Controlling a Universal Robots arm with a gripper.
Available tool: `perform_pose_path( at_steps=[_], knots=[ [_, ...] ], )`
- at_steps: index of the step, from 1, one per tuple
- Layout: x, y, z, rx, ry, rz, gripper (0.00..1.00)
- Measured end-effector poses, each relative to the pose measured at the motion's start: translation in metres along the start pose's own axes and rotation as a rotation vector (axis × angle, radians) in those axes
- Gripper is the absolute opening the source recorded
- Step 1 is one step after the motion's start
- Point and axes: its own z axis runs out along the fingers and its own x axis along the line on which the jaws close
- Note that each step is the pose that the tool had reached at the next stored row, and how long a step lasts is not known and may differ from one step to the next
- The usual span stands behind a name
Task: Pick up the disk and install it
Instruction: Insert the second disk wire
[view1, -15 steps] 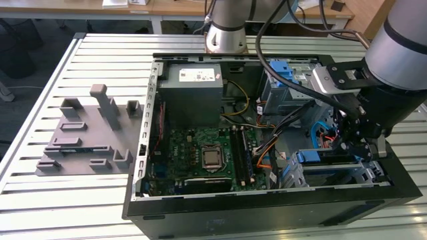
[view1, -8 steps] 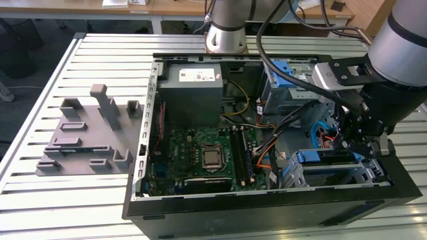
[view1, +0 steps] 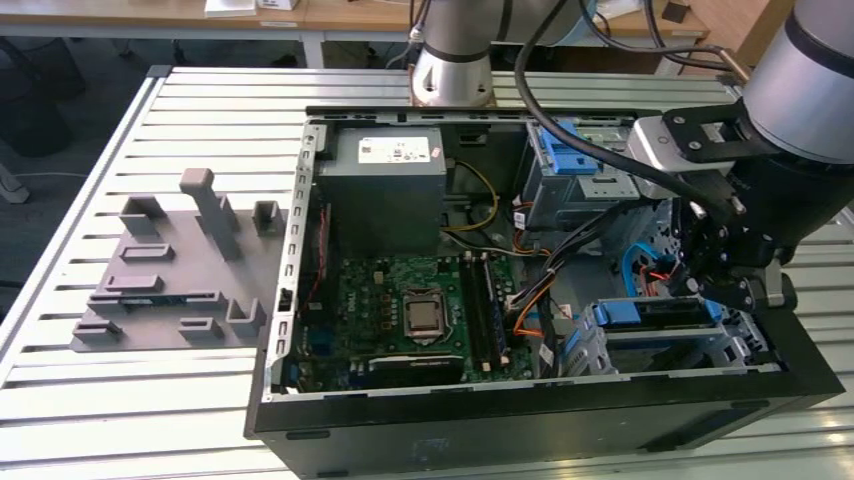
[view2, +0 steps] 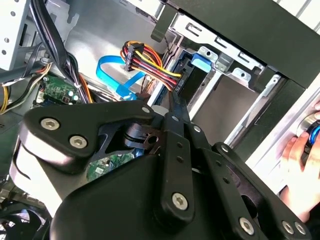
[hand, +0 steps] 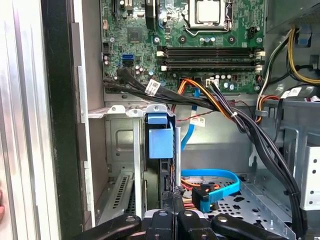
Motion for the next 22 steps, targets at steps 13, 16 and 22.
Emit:
perform_pose_path(
  at_steps=[13, 16, 22],
  knots=[
    [0.0003, 0.0123, -0.0038, -0.0111, -0.0137, 0.002, 0.11],
    [0.0003, 0.0145, -0.0051, -0.0112, -0.0179, 0.002, 0.11],
    [-0.0001, 0.0142, -0.0090, -0.0136, -0.0181, 0.003, 0.11]
  ],
)
